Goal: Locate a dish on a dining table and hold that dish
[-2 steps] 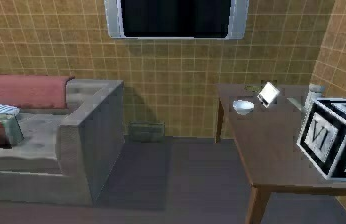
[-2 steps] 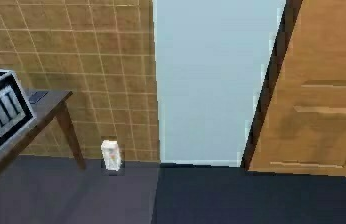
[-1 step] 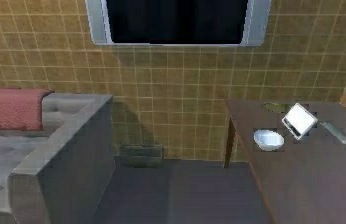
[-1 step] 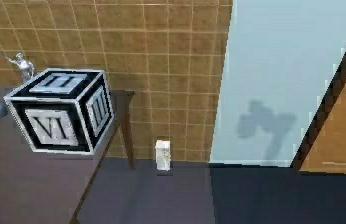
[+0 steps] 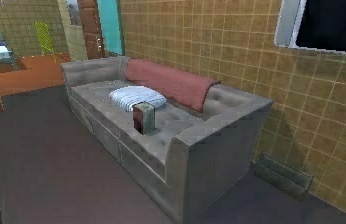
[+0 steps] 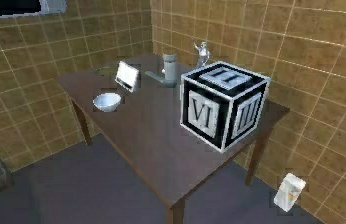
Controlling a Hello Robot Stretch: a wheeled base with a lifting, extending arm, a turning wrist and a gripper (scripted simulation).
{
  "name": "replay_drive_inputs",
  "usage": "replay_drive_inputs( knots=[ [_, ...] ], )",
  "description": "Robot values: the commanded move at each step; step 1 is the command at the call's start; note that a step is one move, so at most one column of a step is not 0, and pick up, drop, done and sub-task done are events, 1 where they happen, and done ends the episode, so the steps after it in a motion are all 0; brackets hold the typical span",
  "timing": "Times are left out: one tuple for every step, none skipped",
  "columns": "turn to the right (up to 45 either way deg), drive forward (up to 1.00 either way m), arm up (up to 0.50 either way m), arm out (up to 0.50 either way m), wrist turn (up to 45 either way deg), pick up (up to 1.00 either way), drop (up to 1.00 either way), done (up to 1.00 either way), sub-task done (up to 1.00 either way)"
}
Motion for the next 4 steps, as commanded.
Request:
replay_drive_inputs(
  knots=[
    [-15.0, 0.00, 0.00, 0.00, 0.0, 0.00, 0.00, 0.00, 0.00],
    [45.0, 0.00, 0.00, 0.00, 0.0, 0.00, 0.00, 0.00, 0.00],
    [15.0, 0.00, 0.00, 0.00, 0.0, 0.00, 0.00, 0.00, 0.00],
    [0.0, 0.80, 0.00, 0.00, 0.0, 0.00, 0.00, 0.00, 0.00]
  ],
)
